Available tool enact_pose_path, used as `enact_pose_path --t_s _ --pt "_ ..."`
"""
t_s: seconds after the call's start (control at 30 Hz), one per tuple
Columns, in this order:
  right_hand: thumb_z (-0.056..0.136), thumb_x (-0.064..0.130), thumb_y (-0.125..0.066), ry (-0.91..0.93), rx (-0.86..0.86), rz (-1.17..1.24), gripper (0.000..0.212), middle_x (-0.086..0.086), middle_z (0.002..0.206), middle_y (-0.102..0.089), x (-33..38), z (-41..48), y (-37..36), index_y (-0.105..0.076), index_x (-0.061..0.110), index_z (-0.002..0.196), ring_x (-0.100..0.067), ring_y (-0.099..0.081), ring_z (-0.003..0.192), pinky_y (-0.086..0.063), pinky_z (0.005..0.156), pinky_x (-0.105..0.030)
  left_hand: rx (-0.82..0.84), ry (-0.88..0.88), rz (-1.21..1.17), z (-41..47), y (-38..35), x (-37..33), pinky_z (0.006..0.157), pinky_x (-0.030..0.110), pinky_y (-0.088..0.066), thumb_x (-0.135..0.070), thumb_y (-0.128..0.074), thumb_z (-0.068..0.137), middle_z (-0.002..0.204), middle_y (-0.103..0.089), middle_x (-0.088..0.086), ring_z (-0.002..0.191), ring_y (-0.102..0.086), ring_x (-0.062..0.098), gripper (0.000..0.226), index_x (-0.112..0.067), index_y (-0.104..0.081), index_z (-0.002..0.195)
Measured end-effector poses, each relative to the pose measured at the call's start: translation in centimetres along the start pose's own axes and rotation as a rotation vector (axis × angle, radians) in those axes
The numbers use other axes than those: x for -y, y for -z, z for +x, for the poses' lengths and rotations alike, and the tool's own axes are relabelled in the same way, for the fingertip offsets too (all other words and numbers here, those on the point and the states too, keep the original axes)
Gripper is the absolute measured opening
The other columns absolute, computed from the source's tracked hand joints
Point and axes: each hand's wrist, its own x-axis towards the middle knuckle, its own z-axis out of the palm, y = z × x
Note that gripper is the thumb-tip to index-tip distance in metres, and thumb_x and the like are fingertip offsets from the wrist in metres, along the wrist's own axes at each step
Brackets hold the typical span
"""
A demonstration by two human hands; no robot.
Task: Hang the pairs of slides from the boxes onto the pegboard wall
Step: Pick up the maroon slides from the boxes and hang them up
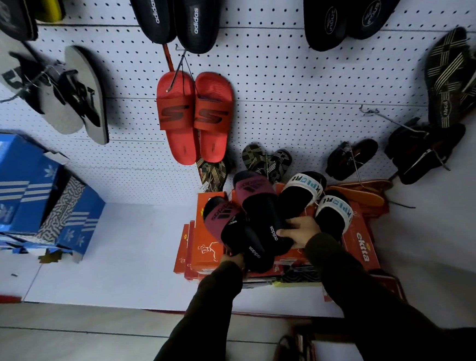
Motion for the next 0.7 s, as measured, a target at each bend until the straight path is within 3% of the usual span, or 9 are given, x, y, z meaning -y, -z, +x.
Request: enact_pose_path --t_s 0.07,0.13,0.23,0.33,0.43,0.57,0.7 --pt "0.081 0.000 -0.077 0.039 0.010 0.032 0.053 -0.020 0.131 -0.067 0.2 -1.1 -0.4 -0.062 -0.002 0.131 -0.036 -0.064 0.121 -0.052 0.103 -0.052 0.007 0.004 0.009 -0.7 1.2 -0.3 0.077 0.048 -0.052 -0.001 -0.056 0.093 0.088 -0.061 0.017 0.067 -0.060 0.030 0.044 0.010 -0.045 0.134" --pt "0.081 0.001 -0.078 0.091 -0.001 0.063 0.056 -0.018 0.131 -0.066 0.5 -2.4 -0.8 -0.060 -0.001 0.134 -0.032 -0.065 0.118 -0.055 0.098 -0.047 -0.019 -0.037 0.027 -1.4 2.6 -0.8 0.068 0.045 -0.050 0.000 -0.051 0.094 0.082 -0.060 0.016 0.061 -0.054 0.025 0.041 0.012 -0.047 0.133" --pt "0.081 0.005 -0.079 0.188 -0.043 0.082 0.056 -0.018 0.132 -0.067 1.6 -4.6 -1.6 -0.062 0.003 0.134 -0.033 -0.063 0.124 -0.050 0.106 -0.052 -0.042 -0.164 0.042 -3.0 5.1 -2.4 0.077 0.046 -0.053 -0.003 -0.050 0.096 0.117 -0.063 0.030 0.082 -0.060 0.031 0.043 0.008 -0.046 0.137" --pt "0.081 0.009 -0.080 0.280 -0.088 0.108 0.057 -0.016 0.134 -0.066 3.7 -6.4 -2.1 -0.062 0.005 0.135 -0.031 -0.061 0.125 -0.049 0.107 -0.055 -0.076 -0.307 0.049 -4.4 7.4 -4.8 0.080 0.046 -0.054 -0.008 -0.053 0.095 0.130 -0.059 0.032 0.098 -0.058 0.031 0.043 0.007 -0.049 0.136" --pt "0.083 0.009 -0.078 0.368 -0.106 0.179 0.057 -0.016 0.136 -0.064 6.4 -8.0 -2.6 -0.061 0.006 0.136 -0.032 -0.061 0.126 -0.052 0.104 -0.056 -0.140 -0.462 0.095 -6.4 9.3 -7.6 0.101 0.054 -0.050 -0.015 -0.058 0.093 0.129 -0.062 0.028 0.114 -0.063 0.040 0.043 0.001 -0.054 0.133" --pt "0.084 0.005 -0.076 0.509 -0.124 0.299 0.054 -0.016 0.133 -0.067 11.4 -10.0 -3.2 -0.060 0.005 0.136 -0.029 -0.069 0.114 -0.055 0.102 -0.047 -0.177 -0.716 0.074 -10.3 11.0 -11.8 0.101 0.052 -0.052 -0.015 -0.062 0.091 0.125 -0.064 0.024 0.110 -0.064 0.037 0.038 -0.003 -0.057 0.127" --pt "0.083 0.000 -0.075 0.653 -0.138 0.405 0.045 -0.011 0.124 -0.071 16.7 -12.2 -3.4 -0.065 0.005 0.127 -0.008 -0.075 0.083 -0.061 0.078 -0.023 -0.195 -0.984 0.070 -14.6 11.8 -16.2 0.090 0.035 -0.054 -0.017 -0.060 0.092 0.123 -0.066 0.016 0.088 -0.063 0.023 0.038 -0.006 -0.056 0.129"
